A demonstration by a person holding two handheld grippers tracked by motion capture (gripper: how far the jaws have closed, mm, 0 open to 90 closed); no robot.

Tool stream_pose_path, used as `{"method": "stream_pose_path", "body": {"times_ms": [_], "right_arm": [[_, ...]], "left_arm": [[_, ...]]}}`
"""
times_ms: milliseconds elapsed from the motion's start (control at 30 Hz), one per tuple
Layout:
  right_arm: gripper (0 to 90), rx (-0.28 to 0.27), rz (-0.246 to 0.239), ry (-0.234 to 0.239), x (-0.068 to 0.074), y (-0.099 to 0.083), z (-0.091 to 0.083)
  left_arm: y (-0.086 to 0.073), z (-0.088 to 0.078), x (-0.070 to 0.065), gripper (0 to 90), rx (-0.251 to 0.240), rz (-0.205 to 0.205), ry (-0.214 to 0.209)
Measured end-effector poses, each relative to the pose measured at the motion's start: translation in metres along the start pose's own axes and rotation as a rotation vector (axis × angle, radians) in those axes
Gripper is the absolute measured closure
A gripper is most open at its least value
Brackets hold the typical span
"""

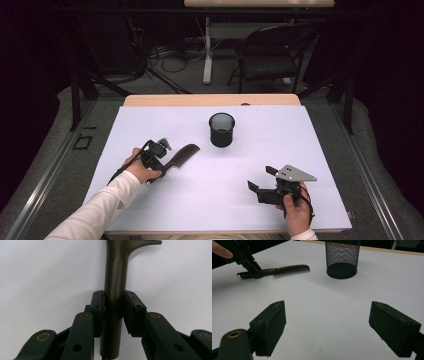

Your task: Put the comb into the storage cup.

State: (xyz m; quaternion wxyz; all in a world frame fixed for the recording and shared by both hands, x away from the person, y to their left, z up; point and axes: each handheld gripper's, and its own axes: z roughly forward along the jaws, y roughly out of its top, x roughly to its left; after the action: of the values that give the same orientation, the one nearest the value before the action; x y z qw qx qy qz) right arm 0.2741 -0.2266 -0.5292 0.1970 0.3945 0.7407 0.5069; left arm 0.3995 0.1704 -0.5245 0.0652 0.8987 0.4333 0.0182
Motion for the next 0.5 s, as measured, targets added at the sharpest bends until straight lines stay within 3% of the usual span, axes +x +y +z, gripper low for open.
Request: {"method": "stream_pose_path", "body": {"times_ms": [500], "right_arm": [[14.0, 0.004, 0.003, 0.003, -0.0002, -0.0001, 0.0]], "left_arm": [[0.0007, -0.0004, -0.0018, 72.3, 0.008, 0.027, 0.011]]}}
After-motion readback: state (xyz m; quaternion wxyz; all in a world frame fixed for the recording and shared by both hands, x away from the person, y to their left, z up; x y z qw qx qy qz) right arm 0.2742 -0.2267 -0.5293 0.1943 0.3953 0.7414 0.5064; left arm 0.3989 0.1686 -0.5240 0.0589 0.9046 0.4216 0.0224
